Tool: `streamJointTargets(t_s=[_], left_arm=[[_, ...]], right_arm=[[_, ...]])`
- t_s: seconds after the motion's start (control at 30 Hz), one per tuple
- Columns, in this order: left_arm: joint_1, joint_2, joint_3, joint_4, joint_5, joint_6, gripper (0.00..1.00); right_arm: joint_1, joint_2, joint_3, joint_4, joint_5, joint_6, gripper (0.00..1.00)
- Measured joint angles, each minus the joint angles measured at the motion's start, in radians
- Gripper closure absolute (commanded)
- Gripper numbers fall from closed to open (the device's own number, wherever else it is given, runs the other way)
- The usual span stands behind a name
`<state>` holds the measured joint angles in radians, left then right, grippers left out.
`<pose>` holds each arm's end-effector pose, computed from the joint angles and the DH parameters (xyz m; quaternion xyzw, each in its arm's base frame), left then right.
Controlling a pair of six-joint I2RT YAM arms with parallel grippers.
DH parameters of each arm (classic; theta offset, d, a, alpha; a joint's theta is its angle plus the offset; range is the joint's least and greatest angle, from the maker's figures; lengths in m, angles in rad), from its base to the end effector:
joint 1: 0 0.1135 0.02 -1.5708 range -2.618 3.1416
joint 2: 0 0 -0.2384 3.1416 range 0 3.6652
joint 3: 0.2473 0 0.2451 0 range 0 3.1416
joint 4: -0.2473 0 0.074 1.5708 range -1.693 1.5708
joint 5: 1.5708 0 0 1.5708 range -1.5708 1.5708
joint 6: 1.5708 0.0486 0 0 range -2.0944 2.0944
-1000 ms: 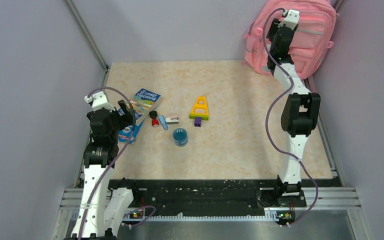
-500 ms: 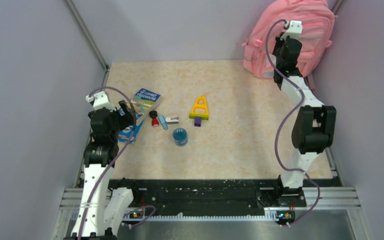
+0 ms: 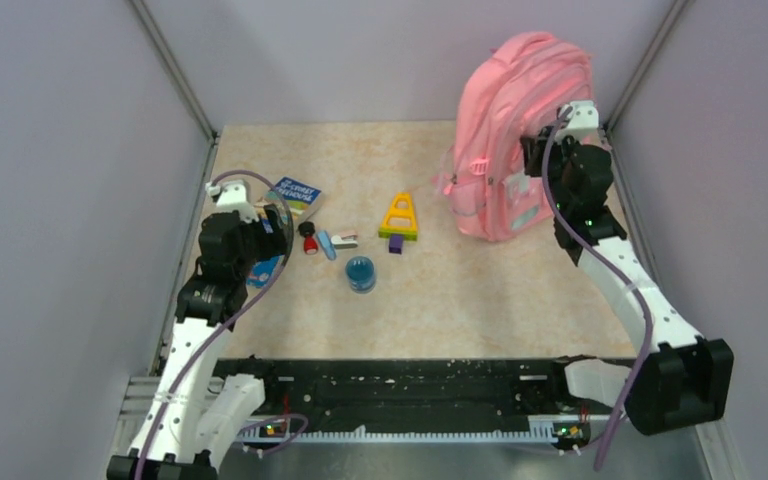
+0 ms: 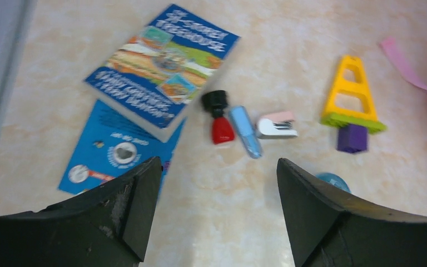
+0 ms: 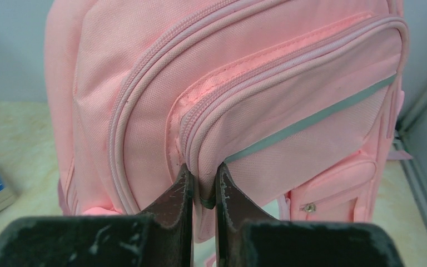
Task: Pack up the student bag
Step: Move the student bag to the center of the board.
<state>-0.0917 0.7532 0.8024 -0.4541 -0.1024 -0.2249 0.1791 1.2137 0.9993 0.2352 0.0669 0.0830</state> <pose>0.1926 -0.0127 0.3000 -0.0836 0.8300 -0.0445 0.5496 0.2998 0.0510 0.3475 -0.0097 0.6997 0.0701 0.7110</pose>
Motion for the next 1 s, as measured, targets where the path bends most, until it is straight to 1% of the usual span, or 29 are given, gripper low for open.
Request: streamJointTargets(t_s=[0.13,0.23,0.3,0.4,0.57,0.73,0.97,1.0], left_arm=[[-0.147,0.019,-0.001,0.035,0.080,0.022,0.20],[-0.240,0.064,0.005,0.085,0.183,0.014,0.19],[-0.264,0.108,0.024,0.116,0.248,-0.012,0.19],[-0.300,0.207,0.098,0.204,0.357,-0.092,0.18],[-0.372,0.365,0.239,0.394,0.493,-0.210,0.17],[-0.414,0.456,0.275,0.500,0.551,-0.262,0.17],[-0.422,0.498,0.267,0.507,0.560,-0.280,0.16],[-0.422,0.500,0.267,0.507,0.563,-0.283,0.19]], right_arm=[[0.064,-0.145,-0.055,-0.118,-0.080,0.007,1.00],[0.092,-0.254,-0.123,-0.165,-0.144,0.024,1.00],[0.101,-0.317,-0.180,-0.168,-0.185,0.039,1.00],[0.104,-0.399,-0.260,-0.169,-0.257,0.062,1.00],[0.109,-0.462,-0.306,-0.187,-0.366,0.079,1.00],[0.113,-0.511,-0.327,-0.230,-0.438,0.077,1.00],[0.113,-0.526,-0.327,-0.259,-0.499,0.075,1.00],[0.113,-0.526,-0.327,-0.259,-0.507,0.075,1.00]])
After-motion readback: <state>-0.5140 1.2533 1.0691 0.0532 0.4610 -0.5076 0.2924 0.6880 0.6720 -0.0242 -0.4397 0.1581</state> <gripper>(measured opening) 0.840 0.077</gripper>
